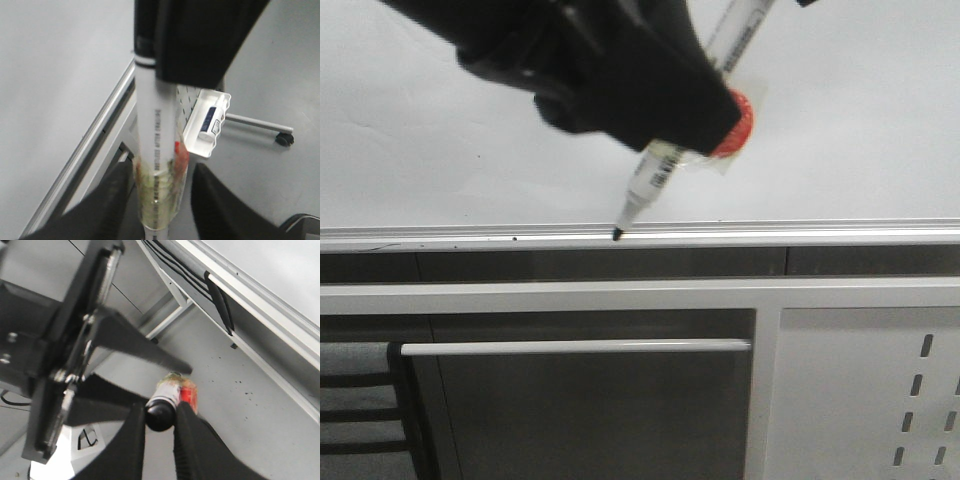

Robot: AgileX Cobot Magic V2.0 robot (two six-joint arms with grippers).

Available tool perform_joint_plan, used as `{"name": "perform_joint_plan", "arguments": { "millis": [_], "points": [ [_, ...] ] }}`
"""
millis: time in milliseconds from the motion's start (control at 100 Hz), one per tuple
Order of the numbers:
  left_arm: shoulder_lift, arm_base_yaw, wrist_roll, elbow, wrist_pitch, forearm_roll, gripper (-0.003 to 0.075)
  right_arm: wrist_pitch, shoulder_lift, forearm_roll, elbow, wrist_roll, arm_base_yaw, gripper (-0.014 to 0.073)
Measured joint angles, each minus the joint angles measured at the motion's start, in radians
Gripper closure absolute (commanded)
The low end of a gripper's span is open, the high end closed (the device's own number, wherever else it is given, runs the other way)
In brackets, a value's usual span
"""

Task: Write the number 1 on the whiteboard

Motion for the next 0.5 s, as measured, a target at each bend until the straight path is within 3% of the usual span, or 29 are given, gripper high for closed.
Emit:
{"name": "perform_joint_plan", "arguments": {
  "millis": [90, 260, 400, 500],
  "points": [
    [-0.004, 0.007, 0.000, -0.025, 0.046, -0.014, 0.0162, -0.007, 0.000, 0.002, 0.000, 0.000, 0.000, 0.0652],
    [-0.084, 0.034, 0.000, -0.049, 0.071, -0.020, 0.0254, -0.086, -0.044, -0.031, 0.015, 0.000, 0.000, 0.0652],
    [-0.195, 0.108, -0.016, -0.052, 0.112, -0.026, 0.0433, -0.185, -0.150, -0.055, 0.095, 0.000, 0.000, 0.0652],
    [-0.276, 0.175, -0.051, -0.039, 0.117, -0.038, 0.0631, -0.288, -0.251, -0.057, 0.187, -0.018, 0.008, 0.0652]
  ]
}}
